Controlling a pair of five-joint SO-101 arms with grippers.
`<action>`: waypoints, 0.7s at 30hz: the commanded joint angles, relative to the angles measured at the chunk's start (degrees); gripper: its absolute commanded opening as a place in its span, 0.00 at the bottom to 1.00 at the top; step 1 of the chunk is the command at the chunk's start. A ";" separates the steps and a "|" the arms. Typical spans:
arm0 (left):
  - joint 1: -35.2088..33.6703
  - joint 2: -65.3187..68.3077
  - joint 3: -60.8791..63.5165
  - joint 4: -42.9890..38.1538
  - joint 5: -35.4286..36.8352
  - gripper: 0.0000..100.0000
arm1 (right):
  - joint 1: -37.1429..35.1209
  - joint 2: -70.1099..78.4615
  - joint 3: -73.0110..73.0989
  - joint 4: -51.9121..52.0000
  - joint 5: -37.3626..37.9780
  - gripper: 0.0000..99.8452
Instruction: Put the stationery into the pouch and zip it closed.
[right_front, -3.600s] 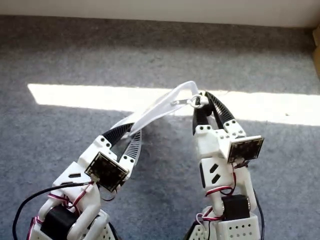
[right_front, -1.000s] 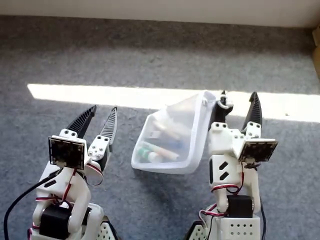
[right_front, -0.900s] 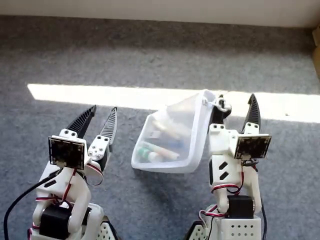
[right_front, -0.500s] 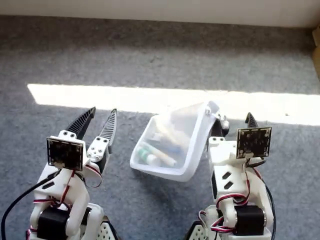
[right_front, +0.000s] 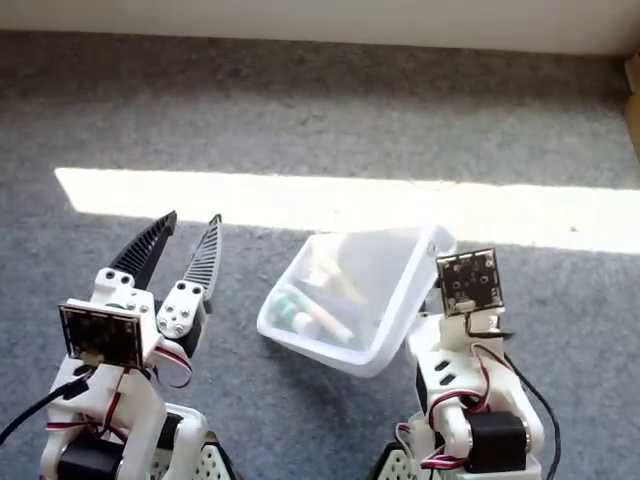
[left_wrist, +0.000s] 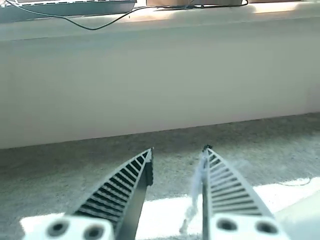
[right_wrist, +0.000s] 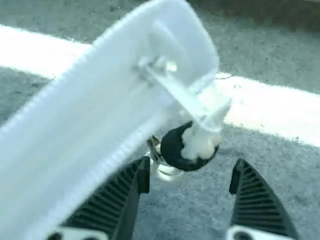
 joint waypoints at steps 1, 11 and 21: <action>-4.44 0.13 -2.51 0.09 0.09 0.16 | 2.15 1.01 -2.86 2.68 4.13 0.25; -10.15 -0.13 -1.54 7.82 -5.10 0.16 | 1.98 1.01 5.49 -0.22 6.86 0.25; -20.35 -0.13 0.48 8.53 -5.01 0.16 | -5.93 1.01 19.56 -18.51 6.24 0.25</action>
